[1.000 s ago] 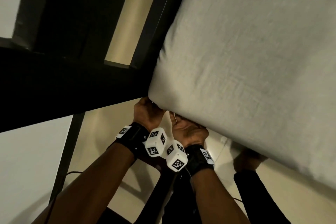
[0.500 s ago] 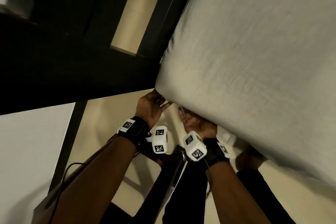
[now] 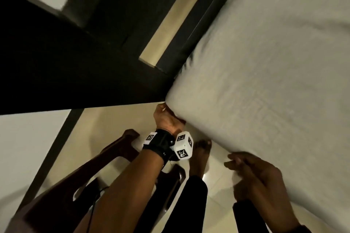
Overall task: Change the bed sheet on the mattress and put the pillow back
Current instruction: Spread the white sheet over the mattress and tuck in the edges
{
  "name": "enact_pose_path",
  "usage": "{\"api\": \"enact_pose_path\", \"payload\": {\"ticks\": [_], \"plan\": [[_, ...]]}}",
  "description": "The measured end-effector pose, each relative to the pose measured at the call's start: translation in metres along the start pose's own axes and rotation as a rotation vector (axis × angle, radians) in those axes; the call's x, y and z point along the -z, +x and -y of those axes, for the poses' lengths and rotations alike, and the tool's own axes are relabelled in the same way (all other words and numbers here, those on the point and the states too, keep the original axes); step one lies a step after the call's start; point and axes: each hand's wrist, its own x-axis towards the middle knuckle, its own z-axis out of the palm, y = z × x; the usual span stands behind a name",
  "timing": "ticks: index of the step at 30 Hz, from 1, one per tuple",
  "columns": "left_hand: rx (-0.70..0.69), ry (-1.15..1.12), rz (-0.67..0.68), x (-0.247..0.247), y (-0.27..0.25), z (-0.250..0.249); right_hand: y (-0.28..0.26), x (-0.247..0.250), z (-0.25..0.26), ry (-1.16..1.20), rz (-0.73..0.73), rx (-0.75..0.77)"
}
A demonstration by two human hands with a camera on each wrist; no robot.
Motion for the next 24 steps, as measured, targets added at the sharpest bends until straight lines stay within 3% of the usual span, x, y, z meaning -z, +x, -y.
{"api": "enact_pose_path", "payload": {"ticks": [5,7,9,14,17,24], "plan": [[0.013,-0.001,0.046,-0.007,0.009,0.009,0.007,0.004,0.026,-0.442,-0.225,0.391],[0.039,0.068,0.043,-0.006,0.010,0.010,0.020,0.005,0.033,-0.670,-0.224,0.468],[0.087,0.138,0.068,-0.005,0.009,0.002,0.035,0.009,0.043,-0.847,-0.164,0.436],[0.214,0.207,0.072,-0.011,0.002,-0.020,0.071,0.019,0.087,-0.972,0.018,0.361],[0.194,0.091,0.112,-0.004,0.004,-0.012,0.082,0.019,0.104,-1.031,0.044,0.361],[0.109,0.133,0.108,0.000,0.008,0.008,0.101,0.017,0.092,-1.074,0.124,0.333]]}}
